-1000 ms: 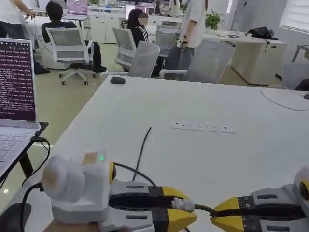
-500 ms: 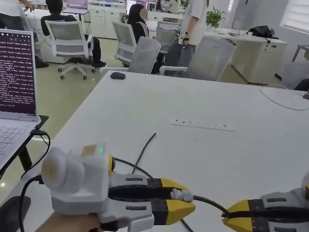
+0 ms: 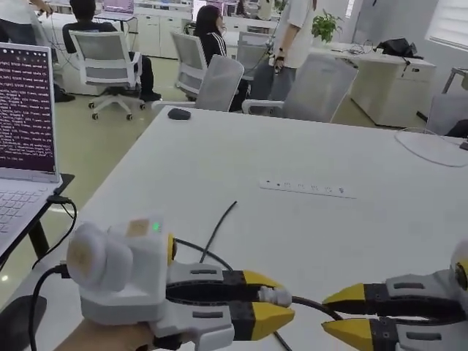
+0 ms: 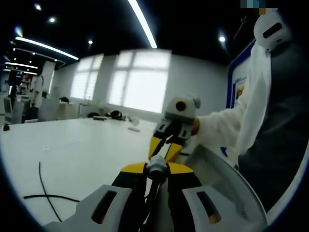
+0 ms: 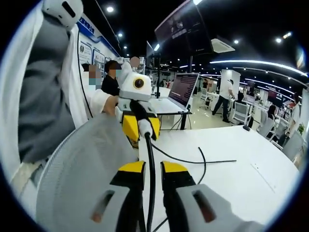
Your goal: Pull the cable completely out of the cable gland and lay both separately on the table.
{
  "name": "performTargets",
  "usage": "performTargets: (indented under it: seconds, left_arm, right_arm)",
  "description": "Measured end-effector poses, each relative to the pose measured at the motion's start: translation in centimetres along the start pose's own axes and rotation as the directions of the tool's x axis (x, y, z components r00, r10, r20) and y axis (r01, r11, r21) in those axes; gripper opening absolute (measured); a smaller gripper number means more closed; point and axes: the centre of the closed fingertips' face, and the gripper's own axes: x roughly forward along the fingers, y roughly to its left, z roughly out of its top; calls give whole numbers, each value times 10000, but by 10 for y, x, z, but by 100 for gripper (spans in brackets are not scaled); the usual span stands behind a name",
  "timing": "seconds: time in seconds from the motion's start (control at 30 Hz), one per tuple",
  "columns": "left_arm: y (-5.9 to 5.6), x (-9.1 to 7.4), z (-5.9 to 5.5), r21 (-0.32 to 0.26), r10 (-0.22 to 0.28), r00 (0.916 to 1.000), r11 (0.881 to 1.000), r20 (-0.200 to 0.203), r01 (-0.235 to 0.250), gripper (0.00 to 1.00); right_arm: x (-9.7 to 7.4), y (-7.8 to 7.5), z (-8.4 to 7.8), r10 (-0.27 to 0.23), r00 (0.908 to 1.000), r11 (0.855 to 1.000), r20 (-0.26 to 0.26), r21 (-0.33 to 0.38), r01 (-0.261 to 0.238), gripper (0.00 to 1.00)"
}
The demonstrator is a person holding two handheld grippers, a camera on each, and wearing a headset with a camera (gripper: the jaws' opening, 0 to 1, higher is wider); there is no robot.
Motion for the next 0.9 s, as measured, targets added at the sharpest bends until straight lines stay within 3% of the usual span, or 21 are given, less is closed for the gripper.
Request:
performTargets:
  seconds: [0.23,0.37,0.5,0.77,0.9]
  left_arm:
    - [-1,0,-2,119,-53,9999,9999,-150,55,17]
    - [1,0,-4,66,-19,9998,10000,-220,20,17]
    - [3,-1,-2,-154,47,9999,9999,-94,-49,17]
    - [1,-1,-3,-24,42,9999,10000,-147,-43,17]
    - [9,-5,1,-181,274,9996,9995,110,-272,17]
  right_arm:
    - [11,1,10,205,9993,9998,318,6,-205,8]
    - [16,3,3,332,9994,9994,126,-95,-331,3]
    - [15,0,4,248,9990,9996,380,94,-252,3]
    - [13,0,1,395,9991,9988,158,-290,-390,2]
    - [7,-9,-1,179,9997,9995,146,-264,-175,2]
